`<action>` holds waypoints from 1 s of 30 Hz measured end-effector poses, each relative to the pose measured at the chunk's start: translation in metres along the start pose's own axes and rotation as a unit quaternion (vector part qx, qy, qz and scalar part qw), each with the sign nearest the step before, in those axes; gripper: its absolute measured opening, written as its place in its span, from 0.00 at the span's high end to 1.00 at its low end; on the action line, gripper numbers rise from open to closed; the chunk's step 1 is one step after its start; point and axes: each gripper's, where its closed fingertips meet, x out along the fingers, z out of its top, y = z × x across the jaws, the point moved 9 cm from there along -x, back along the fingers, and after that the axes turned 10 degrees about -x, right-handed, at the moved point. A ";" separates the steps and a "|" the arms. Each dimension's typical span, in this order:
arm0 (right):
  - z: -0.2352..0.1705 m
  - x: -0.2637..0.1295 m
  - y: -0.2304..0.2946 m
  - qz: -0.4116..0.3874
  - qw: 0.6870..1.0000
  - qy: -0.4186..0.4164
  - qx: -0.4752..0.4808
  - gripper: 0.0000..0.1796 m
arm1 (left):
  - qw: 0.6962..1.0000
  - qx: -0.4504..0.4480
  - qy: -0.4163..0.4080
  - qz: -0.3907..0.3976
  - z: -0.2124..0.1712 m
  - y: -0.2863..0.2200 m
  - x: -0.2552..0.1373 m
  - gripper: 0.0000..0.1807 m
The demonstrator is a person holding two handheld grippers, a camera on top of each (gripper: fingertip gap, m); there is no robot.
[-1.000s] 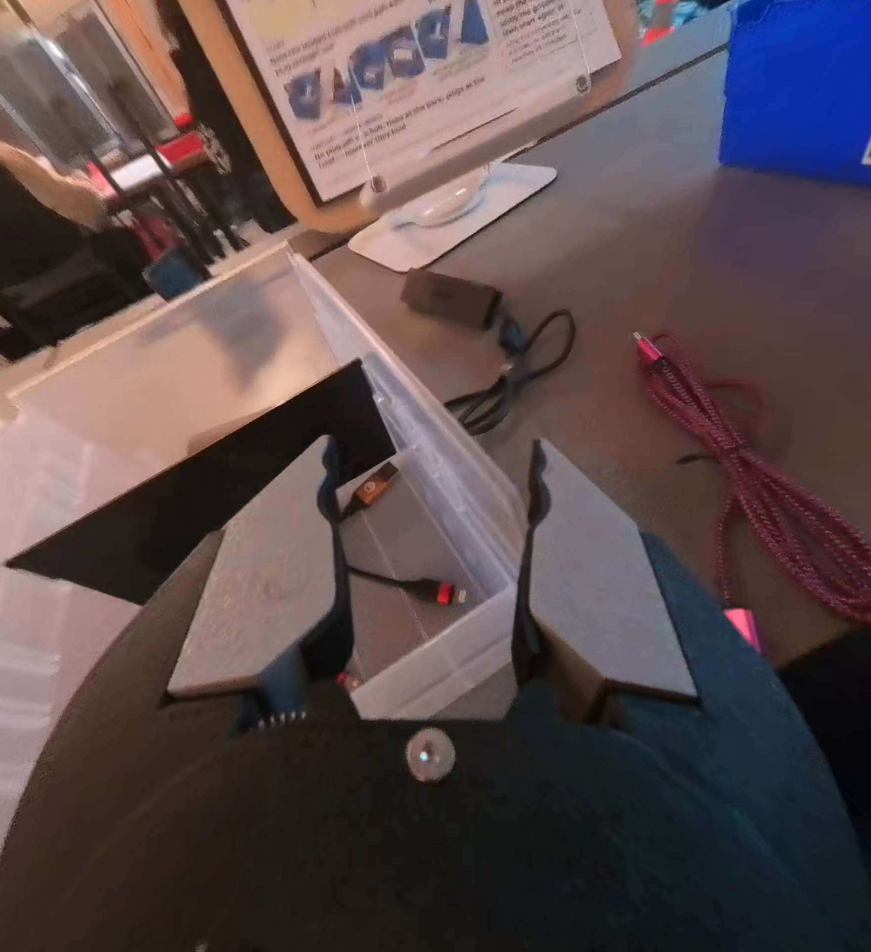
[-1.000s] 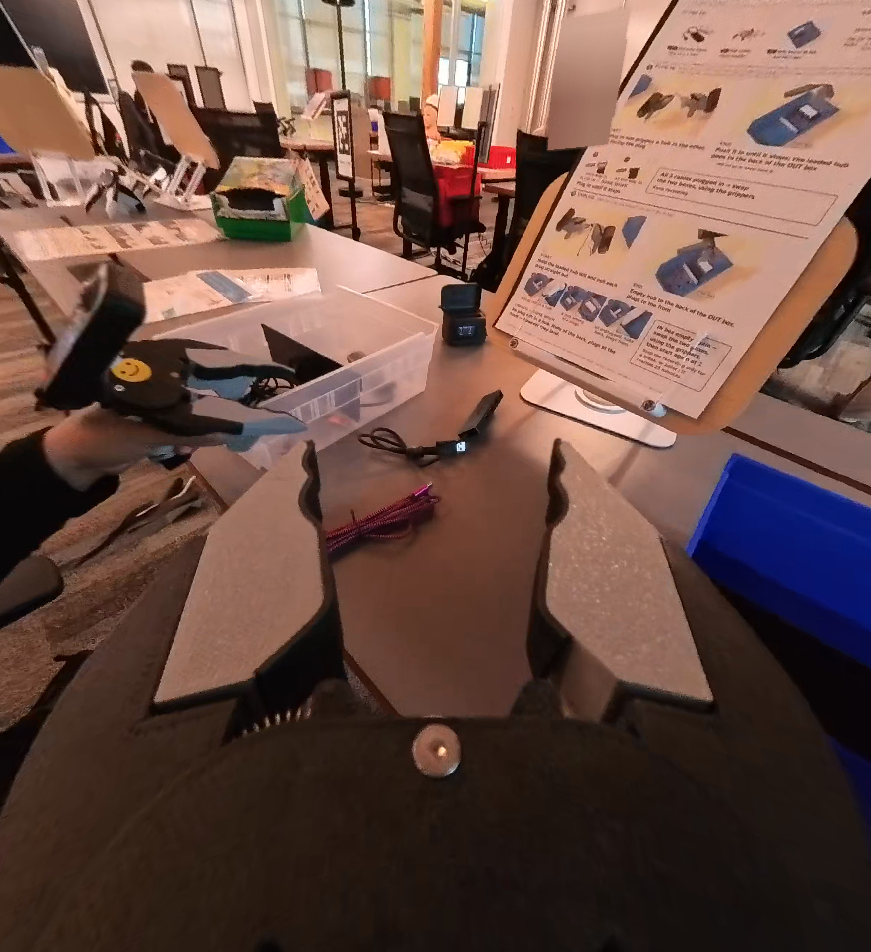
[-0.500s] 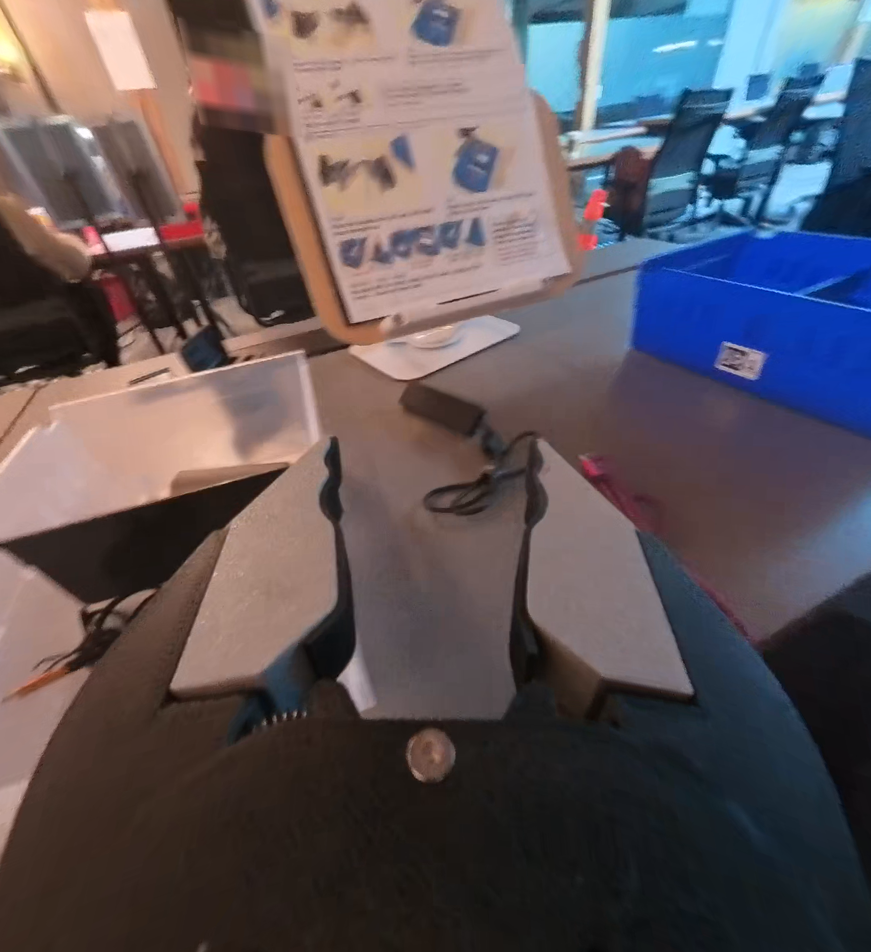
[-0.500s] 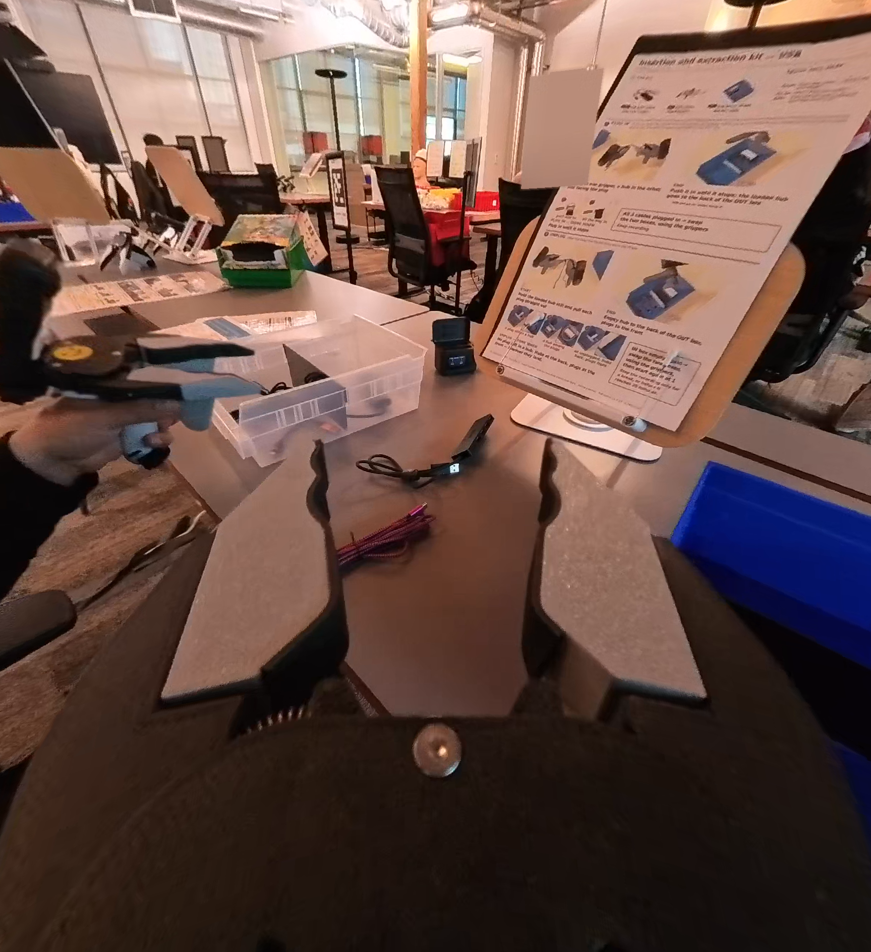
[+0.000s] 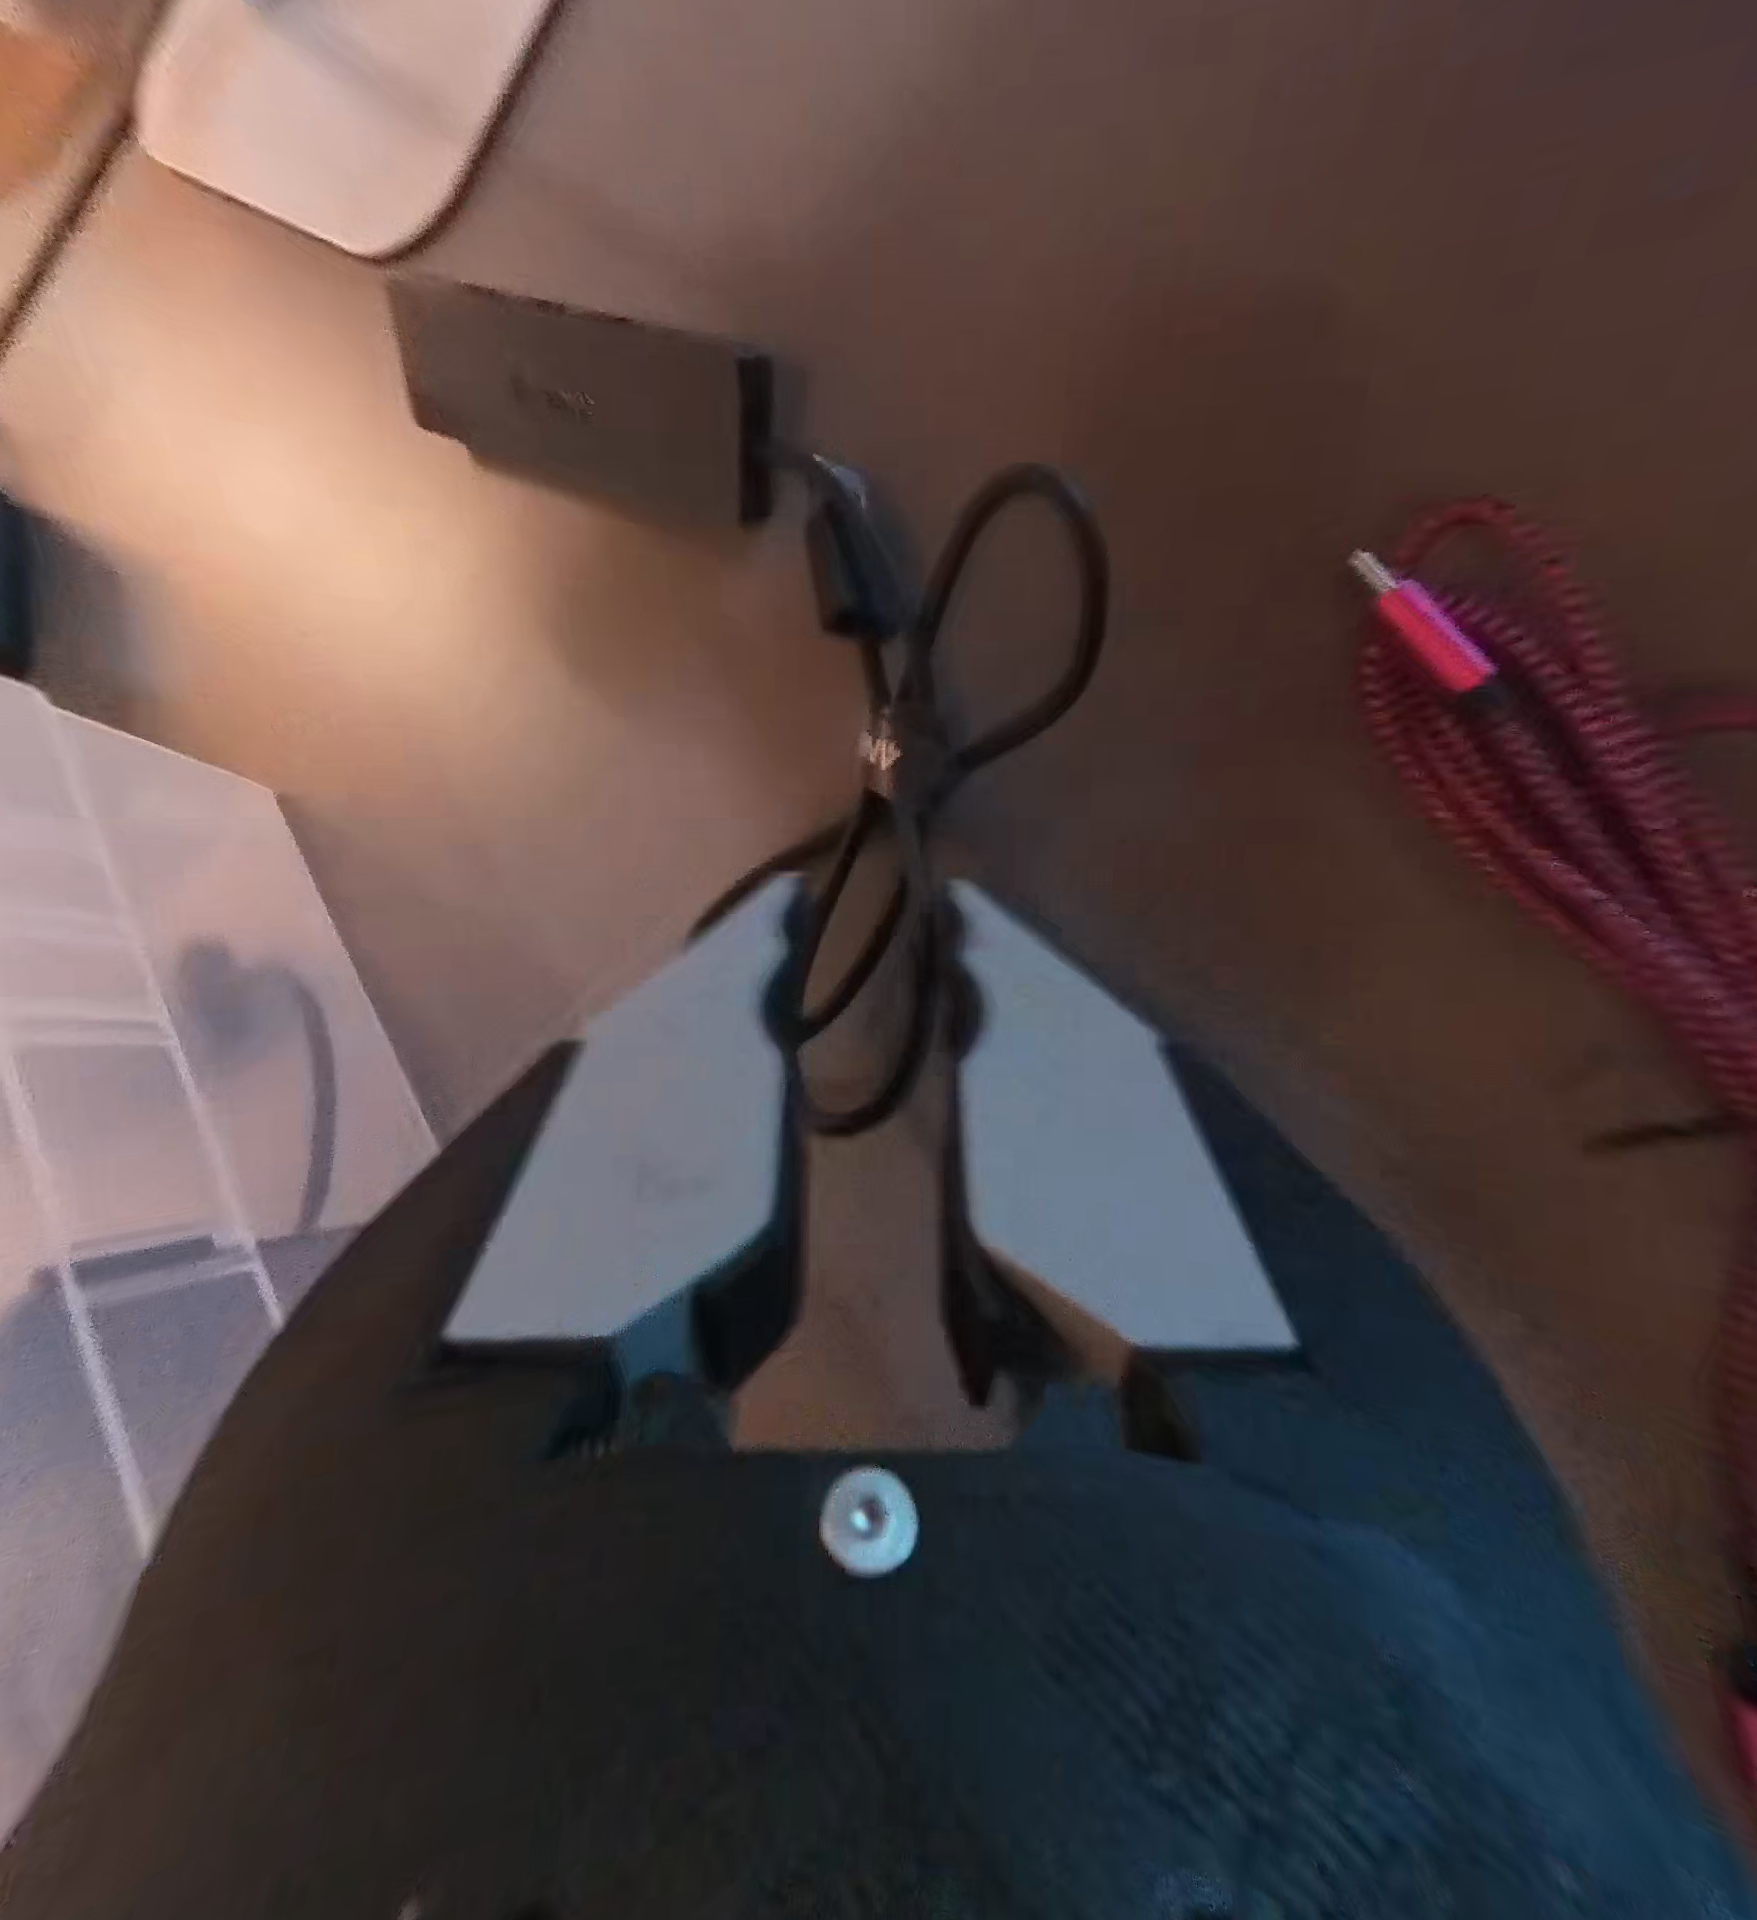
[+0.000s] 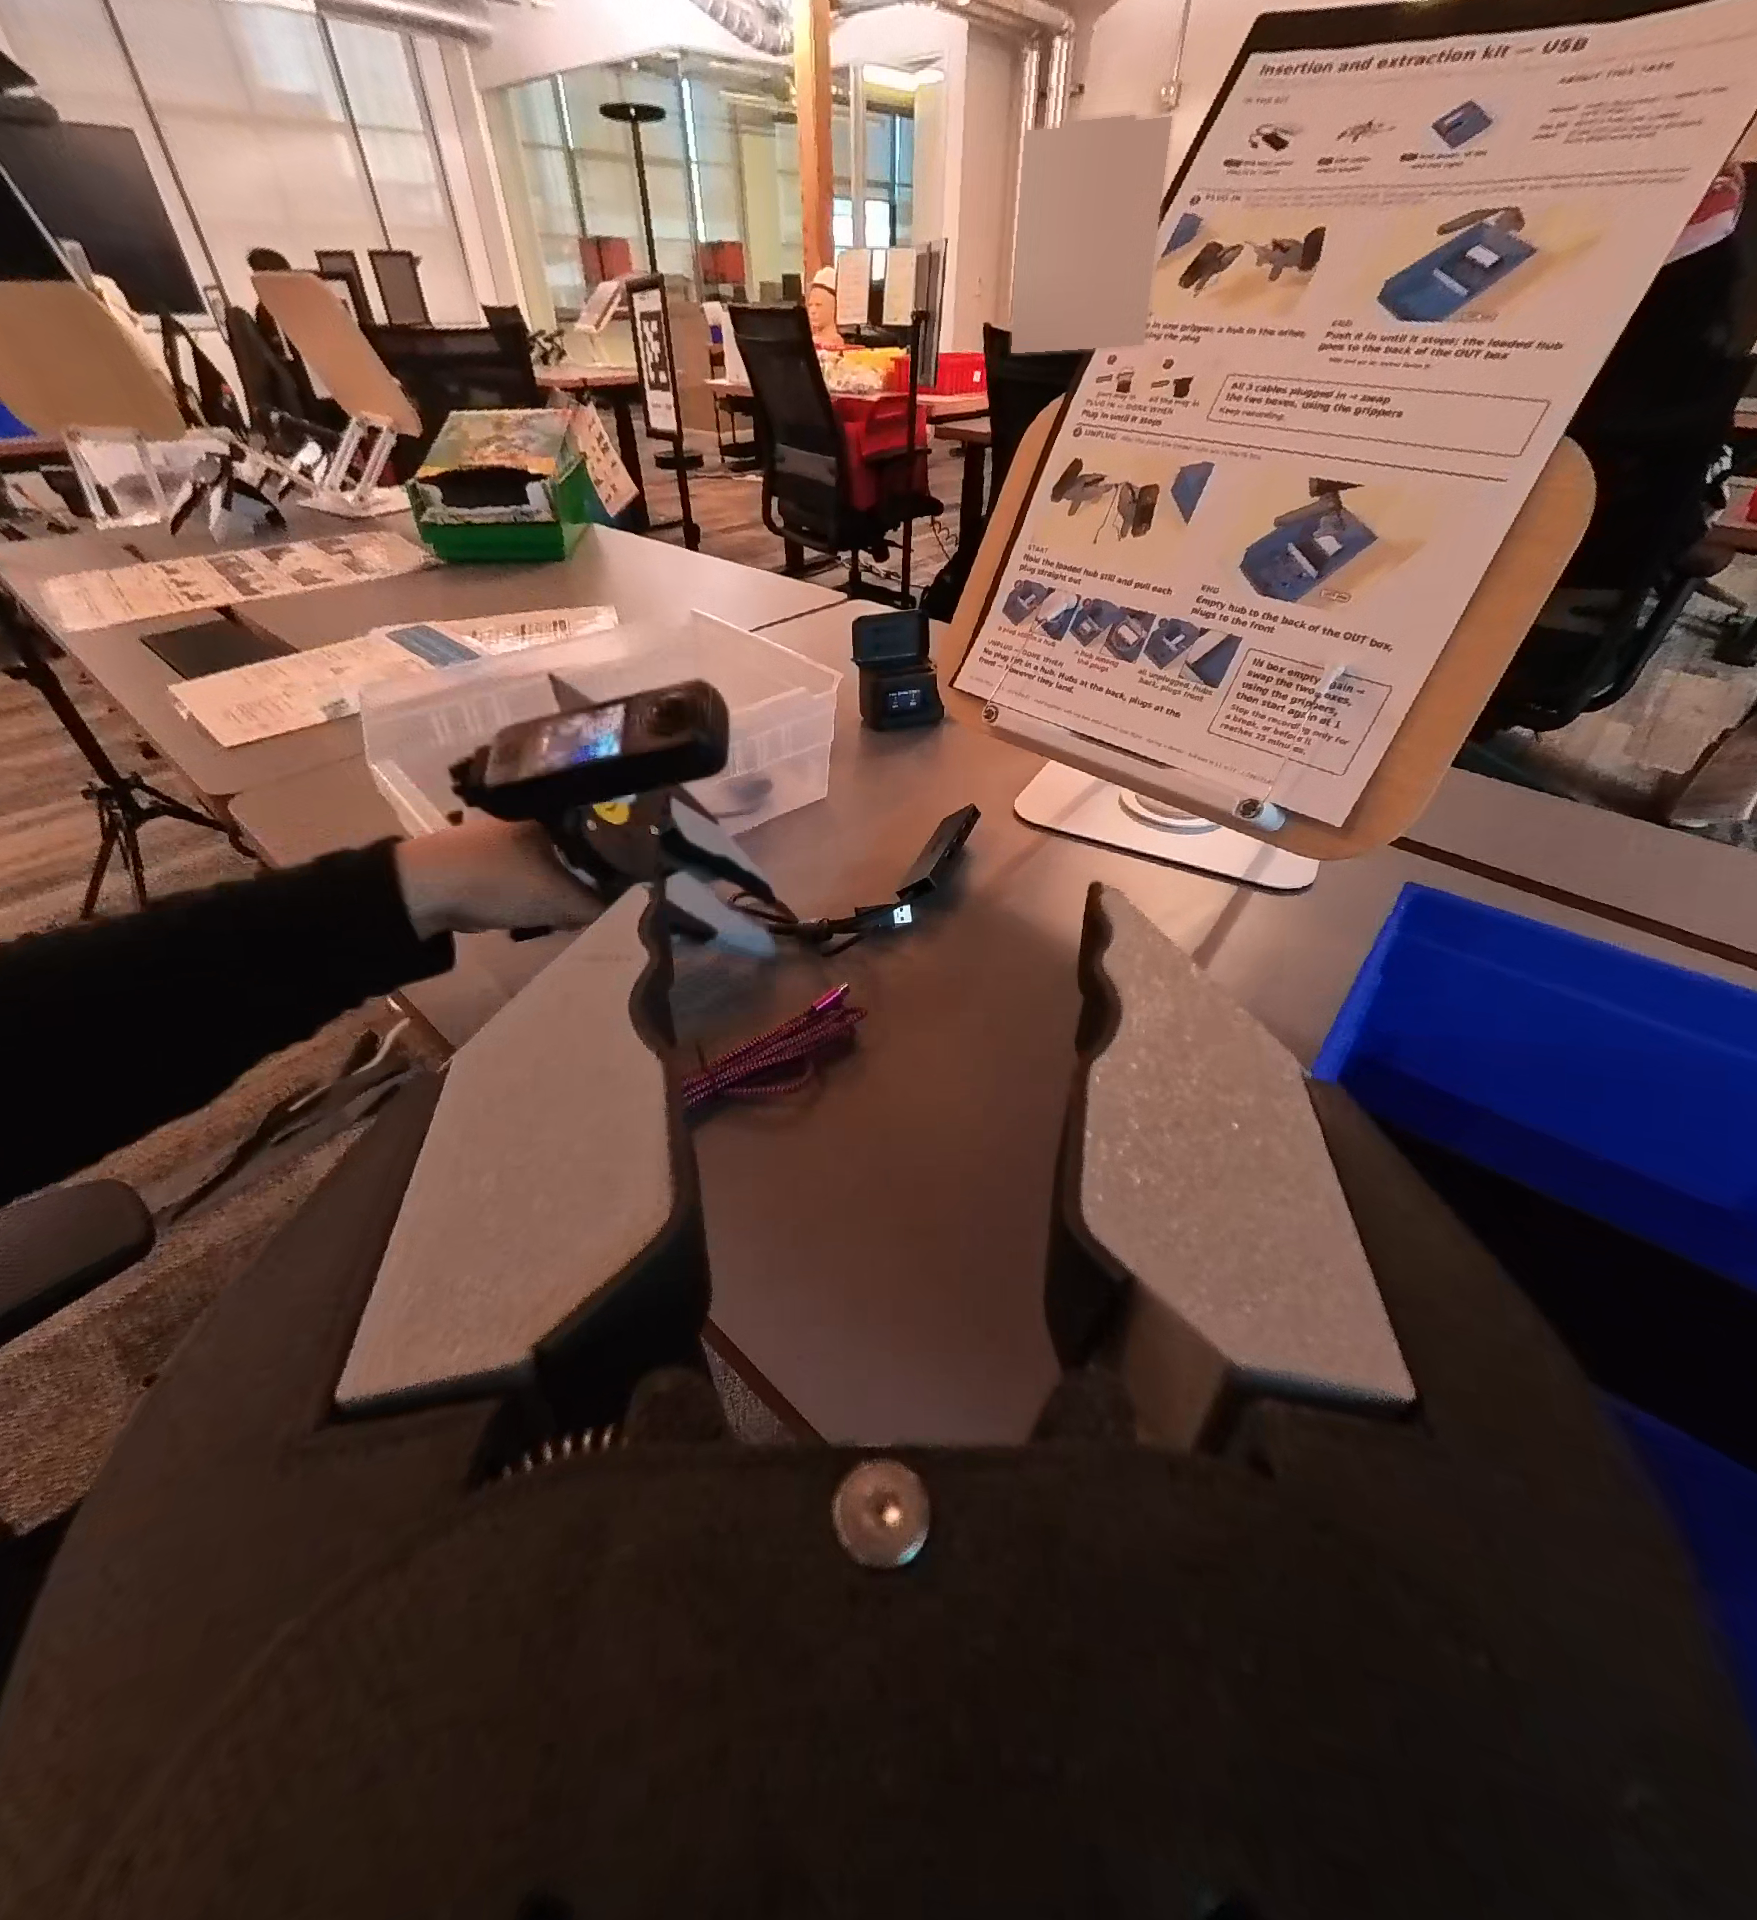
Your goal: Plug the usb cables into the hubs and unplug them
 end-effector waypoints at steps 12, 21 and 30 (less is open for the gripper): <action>-0.011 0.027 0.024 0.078 0.997 0.030 -0.002 0.60 | 0.946 -0.029 -0.323 0.002 0.015 0.003 -0.151 1.00; 0.006 0.039 0.079 0.153 0.986 -0.027 -0.061 0.52 | 0.867 -0.004 -0.443 -0.227 -0.020 -0.053 -0.259 1.00; 0.012 0.032 0.121 0.237 0.959 -0.065 -0.143 0.54 | 0.820 0.061 -0.406 -0.399 -0.035 -0.084 -0.288 0.99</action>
